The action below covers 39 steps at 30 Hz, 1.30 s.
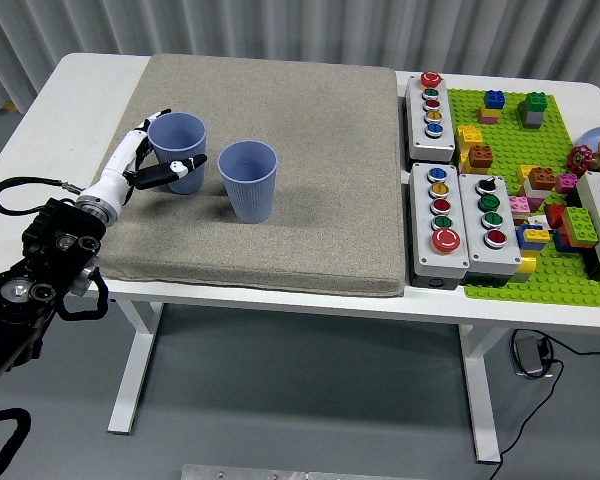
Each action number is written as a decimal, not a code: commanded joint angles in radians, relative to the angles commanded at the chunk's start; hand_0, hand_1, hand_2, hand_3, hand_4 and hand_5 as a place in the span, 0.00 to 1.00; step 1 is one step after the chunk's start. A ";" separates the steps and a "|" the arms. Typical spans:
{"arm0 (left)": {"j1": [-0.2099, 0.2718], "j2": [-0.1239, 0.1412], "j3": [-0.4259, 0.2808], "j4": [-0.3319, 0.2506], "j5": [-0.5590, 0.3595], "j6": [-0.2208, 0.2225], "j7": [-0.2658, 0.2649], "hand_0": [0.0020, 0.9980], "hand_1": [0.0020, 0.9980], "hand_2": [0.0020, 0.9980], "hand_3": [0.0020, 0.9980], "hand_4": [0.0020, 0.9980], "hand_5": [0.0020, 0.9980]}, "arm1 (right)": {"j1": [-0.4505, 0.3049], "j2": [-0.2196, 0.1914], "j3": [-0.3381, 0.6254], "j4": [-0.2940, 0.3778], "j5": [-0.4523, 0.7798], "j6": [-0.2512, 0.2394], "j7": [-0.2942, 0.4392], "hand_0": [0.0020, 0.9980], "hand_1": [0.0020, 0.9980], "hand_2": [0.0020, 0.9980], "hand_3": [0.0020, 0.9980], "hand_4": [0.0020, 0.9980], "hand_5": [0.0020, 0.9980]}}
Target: Pick cup pour cup place
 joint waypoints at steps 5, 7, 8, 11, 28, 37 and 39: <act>-0.009 -0.003 0.005 0.010 0.004 0.017 0.001 0.86 0.84 0.98 1.00 0.94 0.35 | 0.004 -0.001 -0.002 -0.001 0.000 -0.001 0.000 0.69 0.66 0.60 0.60 0.00 0.27; -0.010 -0.006 0.006 0.011 0.008 0.026 -0.001 0.81 0.75 0.88 0.95 0.91 0.31 | 0.004 0.000 -0.002 -0.001 0.000 -0.001 0.001 0.69 0.66 0.60 0.59 0.00 0.27; -0.010 -0.007 0.006 0.011 0.008 0.029 -0.002 0.81 0.75 0.88 0.95 0.91 0.31 | 0.005 0.000 -0.002 -0.001 0.000 -0.001 0.001 0.69 0.66 0.60 0.59 0.00 0.27; -0.008 -0.011 0.004 0.011 0.011 0.032 -0.002 0.81 0.75 0.88 0.95 0.91 0.31 | 0.005 0.000 -0.002 -0.001 0.000 -0.001 0.000 0.69 0.66 0.60 0.59 0.00 0.27; -0.006 -0.028 0.008 0.023 -0.006 0.056 -0.005 0.71 0.62 0.62 0.65 0.88 0.29 | 0.009 0.000 0.002 -0.002 0.000 -0.001 0.001 0.69 0.66 0.60 0.59 0.00 0.27; -0.001 -0.038 0.005 0.026 -0.006 0.078 -0.017 0.57 0.48 0.52 0.56 0.84 0.24 | 0.009 0.000 0.003 -0.001 0.000 -0.001 0.001 0.69 0.66 0.60 0.59 0.00 0.27; 0.001 -0.041 0.002 0.024 -0.001 0.079 -0.018 0.57 0.48 0.52 0.56 0.84 0.24 | 0.009 0.000 0.004 -0.001 0.000 0.000 0.001 0.69 0.66 0.60 0.59 0.00 0.27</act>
